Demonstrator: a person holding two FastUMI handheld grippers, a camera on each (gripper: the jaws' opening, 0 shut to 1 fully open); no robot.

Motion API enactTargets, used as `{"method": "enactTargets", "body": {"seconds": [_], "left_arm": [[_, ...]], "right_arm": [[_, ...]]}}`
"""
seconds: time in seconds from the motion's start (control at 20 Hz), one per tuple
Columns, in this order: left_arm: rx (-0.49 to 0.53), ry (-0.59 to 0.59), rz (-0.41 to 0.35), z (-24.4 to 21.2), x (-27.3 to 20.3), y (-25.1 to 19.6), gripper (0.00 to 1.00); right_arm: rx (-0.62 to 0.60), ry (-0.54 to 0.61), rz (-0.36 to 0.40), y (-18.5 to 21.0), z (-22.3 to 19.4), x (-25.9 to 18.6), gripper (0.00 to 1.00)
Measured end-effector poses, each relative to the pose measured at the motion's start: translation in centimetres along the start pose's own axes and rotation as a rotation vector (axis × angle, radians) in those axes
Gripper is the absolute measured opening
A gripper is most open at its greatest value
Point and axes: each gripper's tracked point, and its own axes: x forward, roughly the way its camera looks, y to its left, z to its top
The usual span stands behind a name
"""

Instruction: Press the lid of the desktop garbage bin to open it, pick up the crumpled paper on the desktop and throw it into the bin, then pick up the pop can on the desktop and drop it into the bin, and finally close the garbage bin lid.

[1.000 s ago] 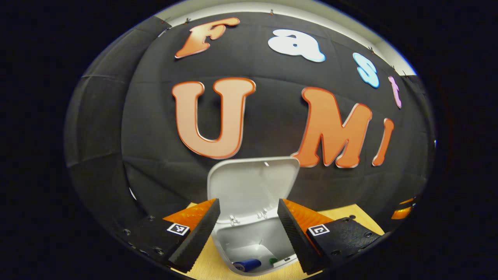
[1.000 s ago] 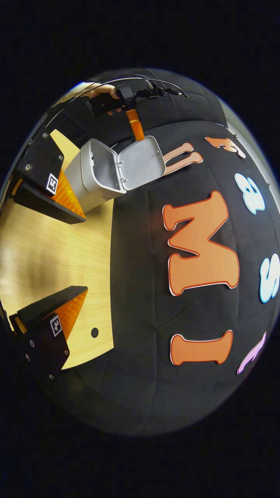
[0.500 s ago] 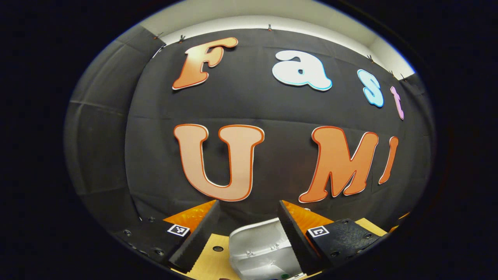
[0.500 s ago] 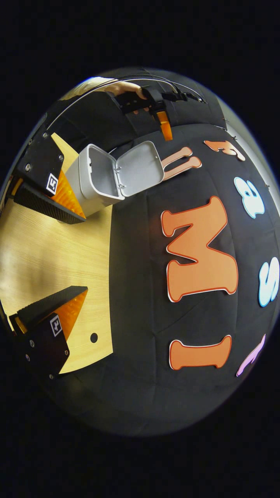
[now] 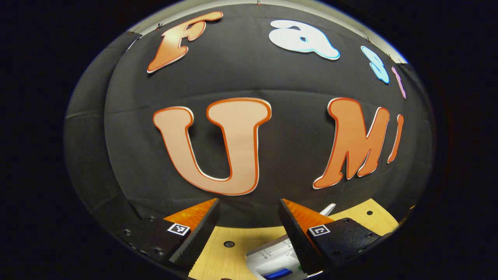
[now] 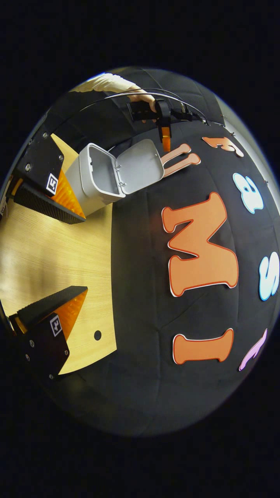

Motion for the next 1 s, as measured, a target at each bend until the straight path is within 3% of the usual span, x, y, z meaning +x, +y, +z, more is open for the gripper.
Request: {"method": "enactTargets", "body": {"seconds": [0.1, 0.25, 0.65, 1.0], "left_arm": [[-0.037, 0.031, -0.033, -1.3, 0.2, -0.7, 0.94], [-0.002, 0.029, -0.037, -2.3, -0.6, -0.9, 0.95], [0.005, 0.047, -0.143, -6.1, -5.2, -5.5, 0.95], [0.123, 0.053, -0.169, -11.7, -8.1, -10.0, 0.94]], "right_arm": [[0.004, 0.006, 0.000, 0.1, -0.2, 0.1, 0.96], [0.001, 0.007, 0.010, 0.6, -0.1, 0.3, 0.96], [-0.001, 0.030, 0.049, 1.7, -0.6, 1.4, 0.95], [-0.005, 0.042, 0.075, 1.5, -0.7, 1.5, 0.96]]}}
